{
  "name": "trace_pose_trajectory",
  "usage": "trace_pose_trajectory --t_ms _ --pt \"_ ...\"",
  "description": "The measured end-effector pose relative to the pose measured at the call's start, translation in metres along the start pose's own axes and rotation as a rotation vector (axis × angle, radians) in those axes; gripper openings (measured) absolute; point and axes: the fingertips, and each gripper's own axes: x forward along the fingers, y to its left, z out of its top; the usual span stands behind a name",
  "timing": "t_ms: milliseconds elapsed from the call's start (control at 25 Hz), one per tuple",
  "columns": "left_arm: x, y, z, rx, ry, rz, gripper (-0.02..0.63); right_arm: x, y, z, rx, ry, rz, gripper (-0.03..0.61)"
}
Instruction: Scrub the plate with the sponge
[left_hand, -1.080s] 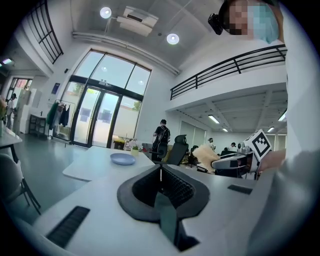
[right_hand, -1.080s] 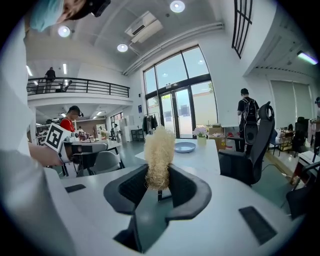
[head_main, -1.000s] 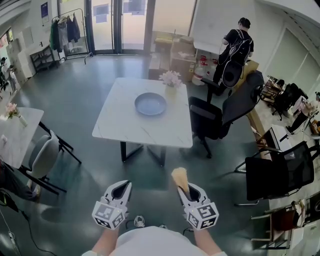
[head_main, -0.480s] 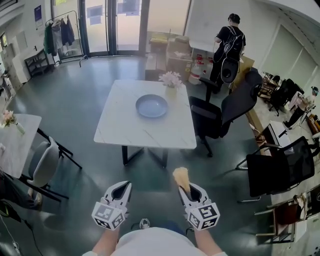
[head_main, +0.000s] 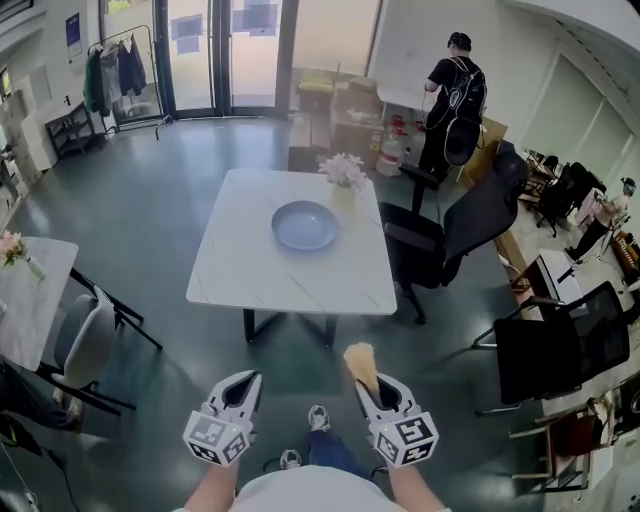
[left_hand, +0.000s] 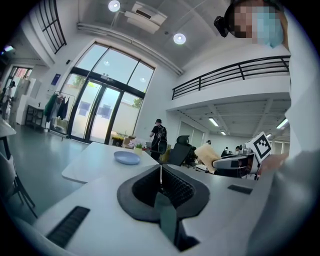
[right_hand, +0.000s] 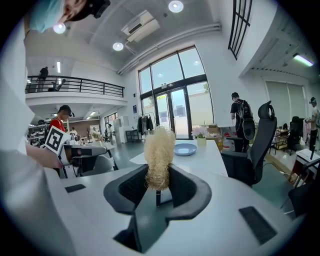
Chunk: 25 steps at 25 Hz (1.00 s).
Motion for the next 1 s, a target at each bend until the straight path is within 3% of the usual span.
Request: trace_pose_trajectory --t_ms 1000 --pt "0.177 0.080 0.030 -0.025 0.015 0.126 0.032 0.172 -0.139 0.044 0.000 0.027 0.145 0.124"
